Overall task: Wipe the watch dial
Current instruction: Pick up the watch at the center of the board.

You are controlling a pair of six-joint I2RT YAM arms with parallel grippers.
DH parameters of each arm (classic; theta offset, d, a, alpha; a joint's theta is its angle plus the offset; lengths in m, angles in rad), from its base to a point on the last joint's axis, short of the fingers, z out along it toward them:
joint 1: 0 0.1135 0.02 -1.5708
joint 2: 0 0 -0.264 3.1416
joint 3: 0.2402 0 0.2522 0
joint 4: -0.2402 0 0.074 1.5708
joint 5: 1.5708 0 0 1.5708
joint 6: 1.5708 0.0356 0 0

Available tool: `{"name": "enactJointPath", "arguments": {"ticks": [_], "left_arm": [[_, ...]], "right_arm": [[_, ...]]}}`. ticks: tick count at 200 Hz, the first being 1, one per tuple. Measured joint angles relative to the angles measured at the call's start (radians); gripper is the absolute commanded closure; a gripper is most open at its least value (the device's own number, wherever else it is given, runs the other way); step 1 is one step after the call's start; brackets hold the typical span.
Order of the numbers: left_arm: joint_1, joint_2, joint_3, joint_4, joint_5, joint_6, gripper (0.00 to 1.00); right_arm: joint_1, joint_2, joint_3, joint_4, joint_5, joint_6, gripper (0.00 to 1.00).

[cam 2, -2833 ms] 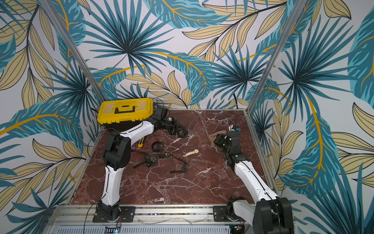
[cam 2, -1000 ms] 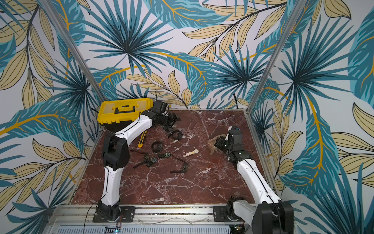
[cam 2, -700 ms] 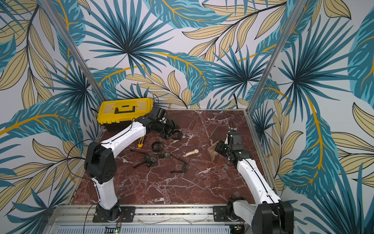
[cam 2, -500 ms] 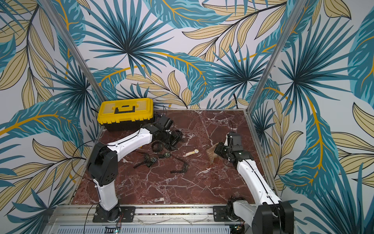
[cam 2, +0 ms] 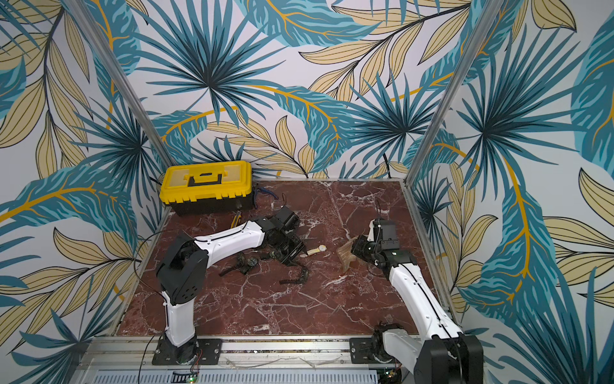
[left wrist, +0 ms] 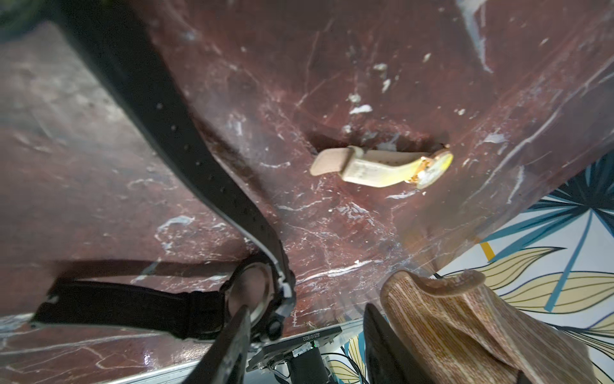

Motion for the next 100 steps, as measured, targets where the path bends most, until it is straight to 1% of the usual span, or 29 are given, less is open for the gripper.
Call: {"name": "enactJointPath", "arguments": {"ticks": [27, 65, 100], "left_arm": [[-0.003, 0.017, 0.000, -0.002, -0.009, -0.016, 0.47], [-0.004, 0.076, 0.001, -0.003, -0.016, -0.027, 0.53], [-0.004, 0.098, 0.001, -0.012, -0.023, -0.037, 0.54]], "right_arm": [[0.000, 0.008, 0.000, 0.005, -0.011, -0.006, 0.88], [0.000, 0.031, 0.000, 0.009, -0.018, -0.017, 0.88], [0.000, 0.058, 0.000, 0.027, -0.029, -0.021, 0.88]]}}
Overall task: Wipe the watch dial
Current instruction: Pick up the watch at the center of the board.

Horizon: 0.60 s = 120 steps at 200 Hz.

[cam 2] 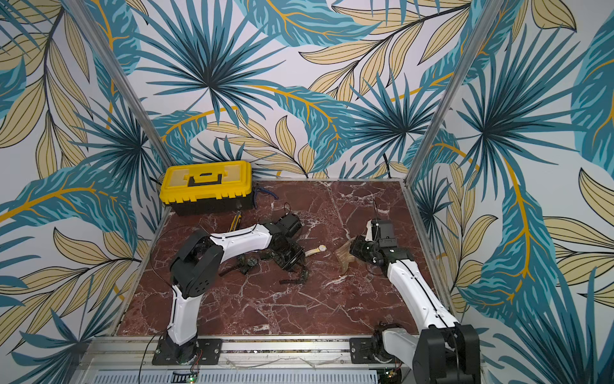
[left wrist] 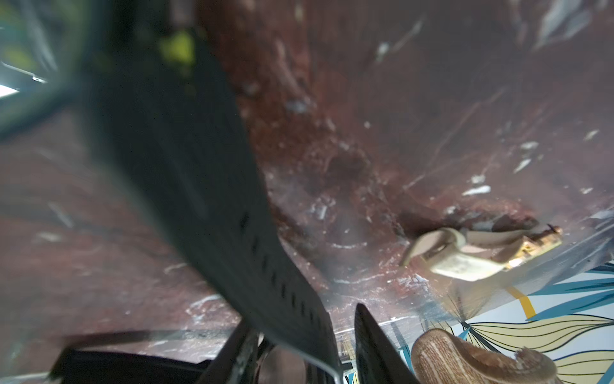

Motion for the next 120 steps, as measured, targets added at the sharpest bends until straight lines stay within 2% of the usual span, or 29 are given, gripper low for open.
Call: {"name": "enactJointPath", "arguments": {"ticks": [50, 120], "left_arm": [[-0.009, 0.014, 0.008, 0.000, 0.005, -0.004, 0.58], [-0.043, 0.023, 0.018, 0.000, 0.007, -0.011, 0.59]], "right_arm": [[0.000, 0.042, 0.000, 0.024, -0.014, 0.000, 0.88], [0.000, 0.056, 0.000, 0.047, -0.026, 0.000, 0.88]]}}
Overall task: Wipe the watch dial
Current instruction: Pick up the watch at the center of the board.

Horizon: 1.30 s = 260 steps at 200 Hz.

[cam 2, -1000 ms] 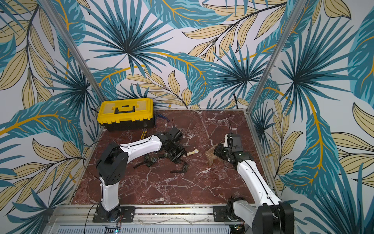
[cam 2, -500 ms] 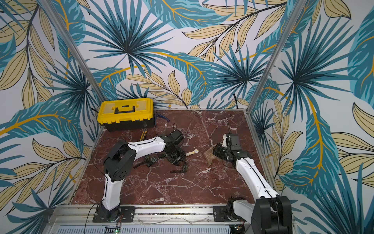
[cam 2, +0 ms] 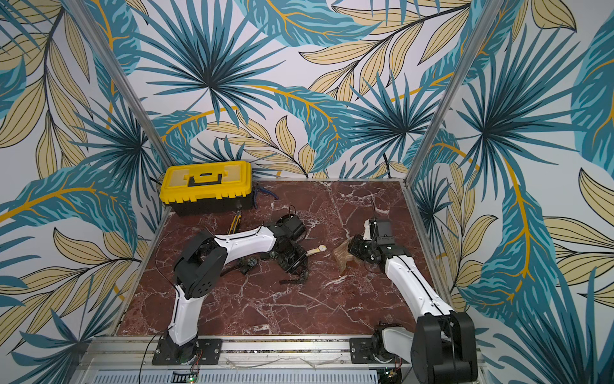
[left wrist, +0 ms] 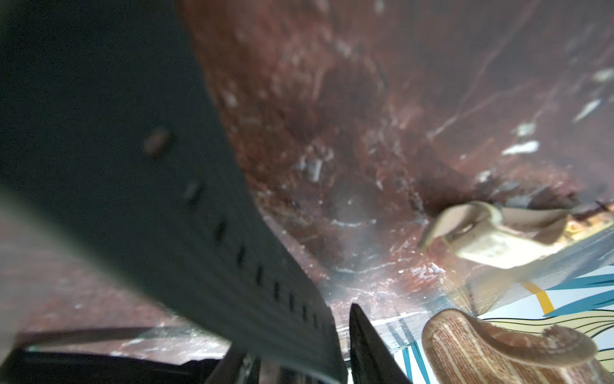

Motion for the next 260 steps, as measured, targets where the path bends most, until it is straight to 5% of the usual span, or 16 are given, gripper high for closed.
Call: {"name": "enactJointPath", "arguments": {"ticks": [185, 260], "left_arm": [[-0.002, 0.031, 0.032, -0.010, 0.019, 0.027, 0.94], [0.021, 0.026, 0.032, 0.027, 0.019, 0.047, 0.99]], "right_arm": [[0.000, 0.046, 0.000, 0.024, -0.025, 0.000, 0.87], [0.001, 0.066, -0.013, 0.027, -0.038, 0.000, 0.85]]}}
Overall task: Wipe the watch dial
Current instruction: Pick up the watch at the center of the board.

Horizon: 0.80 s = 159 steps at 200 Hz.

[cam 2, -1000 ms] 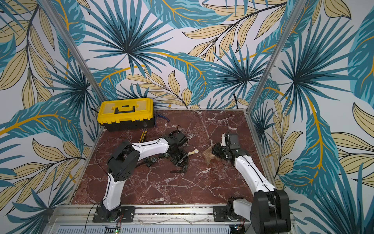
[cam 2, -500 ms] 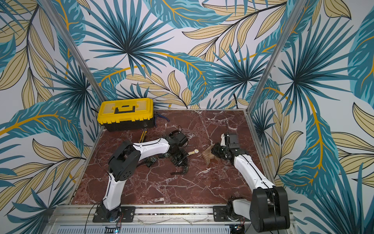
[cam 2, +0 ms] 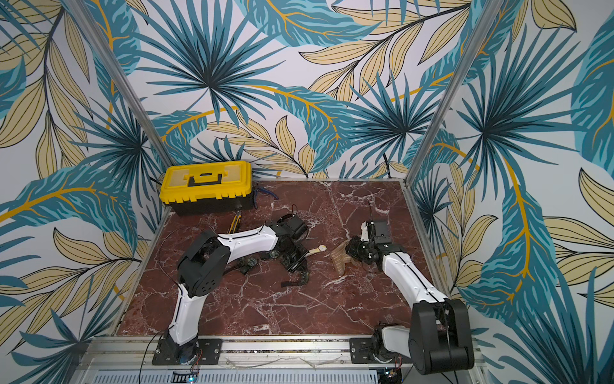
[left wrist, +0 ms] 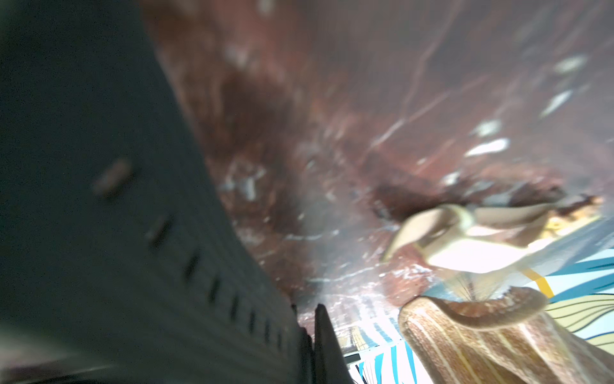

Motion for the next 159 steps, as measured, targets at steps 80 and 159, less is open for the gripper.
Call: {"name": "enactJointPath", "arguments": {"ticks": [80, 159], "left_arm": [[0.071, -0.207, -0.142, 0.332, 0.026, -0.010, 1.00], [0.107, -0.258, -0.139, 0.595, 0.177, 0.047, 1.00]], "right_arm": [[0.048, -0.185, -0.115, 0.071, -0.112, -0.031, 0.87], [0.202, -0.387, -0.150, 0.259, -0.130, -0.045, 0.90]]}}
